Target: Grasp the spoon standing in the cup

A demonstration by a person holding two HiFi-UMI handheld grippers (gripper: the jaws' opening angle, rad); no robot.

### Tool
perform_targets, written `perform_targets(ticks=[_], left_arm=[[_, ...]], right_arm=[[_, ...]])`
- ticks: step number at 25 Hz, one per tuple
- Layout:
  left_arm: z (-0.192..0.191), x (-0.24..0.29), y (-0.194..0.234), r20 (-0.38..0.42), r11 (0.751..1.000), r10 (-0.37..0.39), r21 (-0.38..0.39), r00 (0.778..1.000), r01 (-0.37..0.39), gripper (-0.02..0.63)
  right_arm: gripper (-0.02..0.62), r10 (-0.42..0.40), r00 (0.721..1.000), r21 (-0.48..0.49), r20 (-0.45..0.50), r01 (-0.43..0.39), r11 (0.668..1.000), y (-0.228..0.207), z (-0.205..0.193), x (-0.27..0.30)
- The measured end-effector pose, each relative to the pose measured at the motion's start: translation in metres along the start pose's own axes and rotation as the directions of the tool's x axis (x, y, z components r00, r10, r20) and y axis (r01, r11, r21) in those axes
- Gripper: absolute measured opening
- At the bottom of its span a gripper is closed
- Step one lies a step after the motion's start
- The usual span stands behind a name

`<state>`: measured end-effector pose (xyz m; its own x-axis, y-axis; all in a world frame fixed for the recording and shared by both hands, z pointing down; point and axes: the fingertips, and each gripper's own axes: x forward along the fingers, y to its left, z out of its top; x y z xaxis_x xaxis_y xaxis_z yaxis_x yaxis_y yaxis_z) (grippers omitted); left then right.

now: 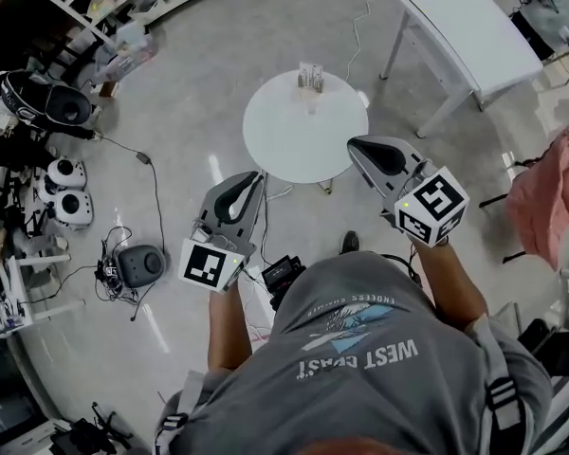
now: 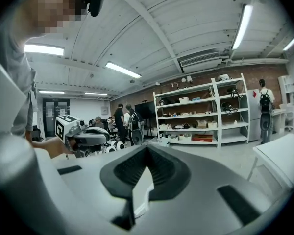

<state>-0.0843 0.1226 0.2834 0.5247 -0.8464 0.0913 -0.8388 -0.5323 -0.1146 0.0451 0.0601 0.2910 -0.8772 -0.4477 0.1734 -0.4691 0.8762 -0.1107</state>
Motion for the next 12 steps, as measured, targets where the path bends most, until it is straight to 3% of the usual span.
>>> perform_targets(ticks=[3, 12], left_arm=[[-0.006, 0.001, 0.008, -0.046, 0.999, 0.028, 0.041, 0.999, -0.026, 0.032], [0.017, 0.019, 0.002, -0.052, 0.996, 0.073, 0.063, 0.996, -0.07, 0.032]], right_arm=[[0.002, 0.026, 1.0, -0.005, -0.003, -0.026, 1.0, -0.01, 0.005, 0.006], [0.002, 0.077, 0.997, 0.017, 0.02, -0.078, 0.997, -0.032, 0.014, 0.0]])
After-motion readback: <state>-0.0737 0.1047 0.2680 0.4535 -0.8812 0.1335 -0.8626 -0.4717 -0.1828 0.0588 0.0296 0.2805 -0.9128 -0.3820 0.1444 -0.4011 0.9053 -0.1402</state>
